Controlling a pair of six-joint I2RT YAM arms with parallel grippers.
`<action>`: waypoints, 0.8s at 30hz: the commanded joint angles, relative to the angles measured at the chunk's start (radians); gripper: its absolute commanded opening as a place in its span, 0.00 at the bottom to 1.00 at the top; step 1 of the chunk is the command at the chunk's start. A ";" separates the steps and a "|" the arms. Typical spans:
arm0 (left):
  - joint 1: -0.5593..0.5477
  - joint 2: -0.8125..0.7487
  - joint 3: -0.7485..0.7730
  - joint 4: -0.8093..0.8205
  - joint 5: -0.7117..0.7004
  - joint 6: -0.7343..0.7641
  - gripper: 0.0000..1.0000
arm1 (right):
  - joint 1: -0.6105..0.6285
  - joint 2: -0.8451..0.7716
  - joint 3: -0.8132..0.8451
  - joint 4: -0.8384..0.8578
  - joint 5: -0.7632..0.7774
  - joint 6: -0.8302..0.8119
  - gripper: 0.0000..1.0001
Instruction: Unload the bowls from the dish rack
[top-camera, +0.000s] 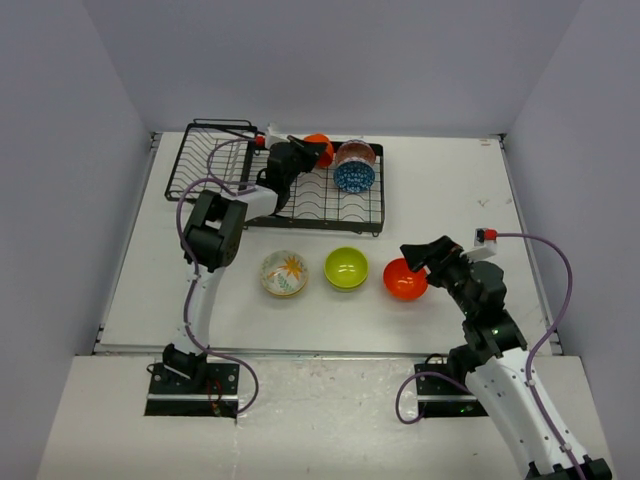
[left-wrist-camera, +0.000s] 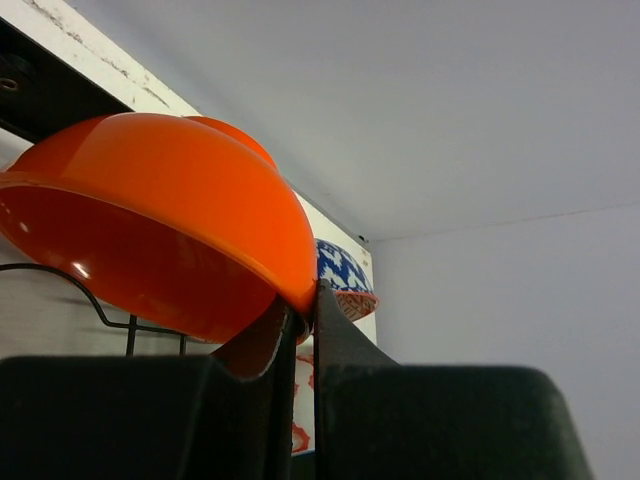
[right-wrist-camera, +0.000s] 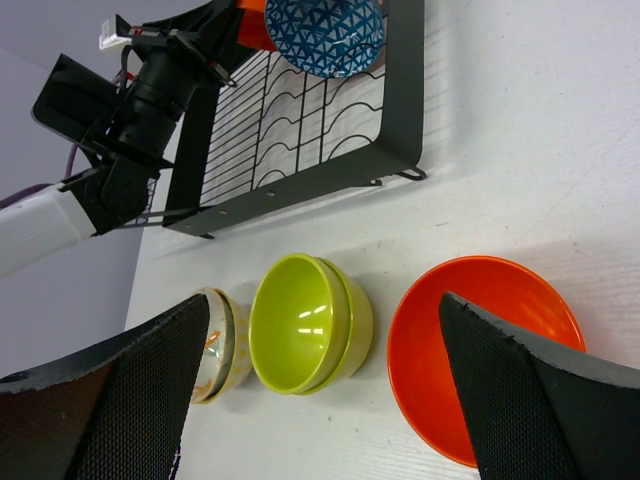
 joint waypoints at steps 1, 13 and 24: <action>0.010 -0.141 0.052 0.233 0.027 0.070 0.00 | -0.001 -0.004 0.041 0.033 0.006 -0.022 0.96; 0.016 -0.130 0.092 0.311 0.133 0.103 0.00 | -0.001 -0.010 0.046 0.034 -0.003 -0.036 0.96; -0.155 -0.391 0.401 -0.662 0.086 0.982 0.00 | -0.001 -0.073 0.093 0.005 0.048 -0.082 0.97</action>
